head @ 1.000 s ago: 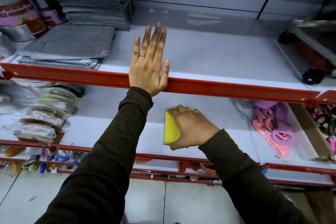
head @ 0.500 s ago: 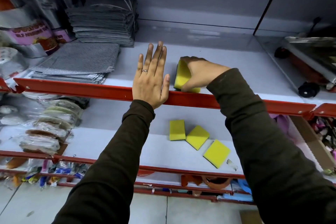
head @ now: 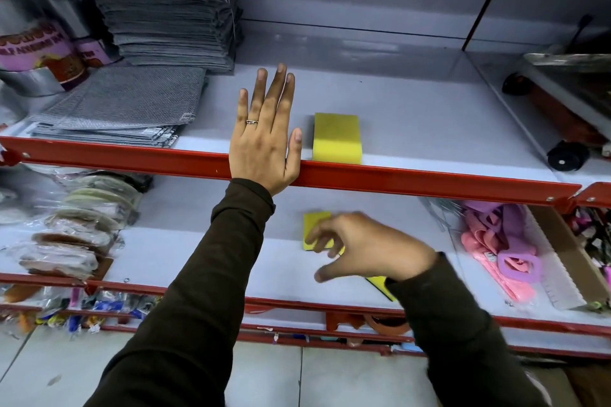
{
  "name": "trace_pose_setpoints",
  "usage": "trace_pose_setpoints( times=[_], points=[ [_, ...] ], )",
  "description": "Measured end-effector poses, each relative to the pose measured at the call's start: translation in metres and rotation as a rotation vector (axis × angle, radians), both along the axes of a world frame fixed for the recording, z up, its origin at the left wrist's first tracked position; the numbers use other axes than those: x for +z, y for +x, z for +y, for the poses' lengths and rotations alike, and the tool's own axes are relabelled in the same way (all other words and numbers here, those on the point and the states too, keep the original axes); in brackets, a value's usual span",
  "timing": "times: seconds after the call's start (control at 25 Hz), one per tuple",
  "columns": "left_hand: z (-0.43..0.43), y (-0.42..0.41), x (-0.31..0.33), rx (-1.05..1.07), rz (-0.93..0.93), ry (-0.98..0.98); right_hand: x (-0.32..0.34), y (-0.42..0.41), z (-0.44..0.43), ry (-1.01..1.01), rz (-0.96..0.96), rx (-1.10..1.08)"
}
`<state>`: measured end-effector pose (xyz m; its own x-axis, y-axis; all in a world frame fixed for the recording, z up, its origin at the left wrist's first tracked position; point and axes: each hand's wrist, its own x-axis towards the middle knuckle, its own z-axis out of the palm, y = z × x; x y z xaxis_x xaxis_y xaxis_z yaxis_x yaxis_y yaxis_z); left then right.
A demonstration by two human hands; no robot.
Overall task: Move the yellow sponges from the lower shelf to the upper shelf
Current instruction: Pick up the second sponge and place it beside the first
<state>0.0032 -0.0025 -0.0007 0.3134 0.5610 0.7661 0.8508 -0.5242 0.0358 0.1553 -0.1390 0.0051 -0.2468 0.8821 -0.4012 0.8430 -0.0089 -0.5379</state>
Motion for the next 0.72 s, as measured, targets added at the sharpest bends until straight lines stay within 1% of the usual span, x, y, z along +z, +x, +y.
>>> trace_pose_setpoints(
  times=[0.04, 0.12, 0.2, 0.28, 0.4, 0.52, 0.6, 0.72],
  points=[
    [0.000, 0.000, 0.000, 0.000, 0.003, 0.000, -0.035, 0.001, 0.010, -0.069, -0.078, -0.067],
    [0.001, 0.000, -0.001, 0.004, 0.010, -0.002, -0.097, 0.003, 0.035, -0.040, -0.176, -0.287],
    [0.002, 0.000, -0.002, 0.009, 0.016, 0.000, -0.136, -0.002, 0.061, 0.045, -0.166, -0.500],
    [0.003, 0.000, -0.002, 0.008, 0.014, 0.001, -0.157, -0.012, 0.082, 0.046, -0.171, -0.613],
    [0.004, 0.000, -0.001, -0.001, 0.010, 0.008, -0.180, -0.020, 0.103, -0.090, -0.324, -0.624],
    [0.004, 0.000, -0.001, -0.008, 0.012, 0.010, -0.197, -0.023, 0.109, -0.135, -0.400, -0.599],
    [0.005, 0.001, -0.001, -0.011, 0.012, 0.009, -0.194, -0.025, 0.105, -0.129, -0.398, -0.575],
    [0.003, 0.000, 0.000, -0.006, 0.018, -0.003, -0.163, -0.026, 0.087, -0.109, -0.307, -0.556]
  ],
)
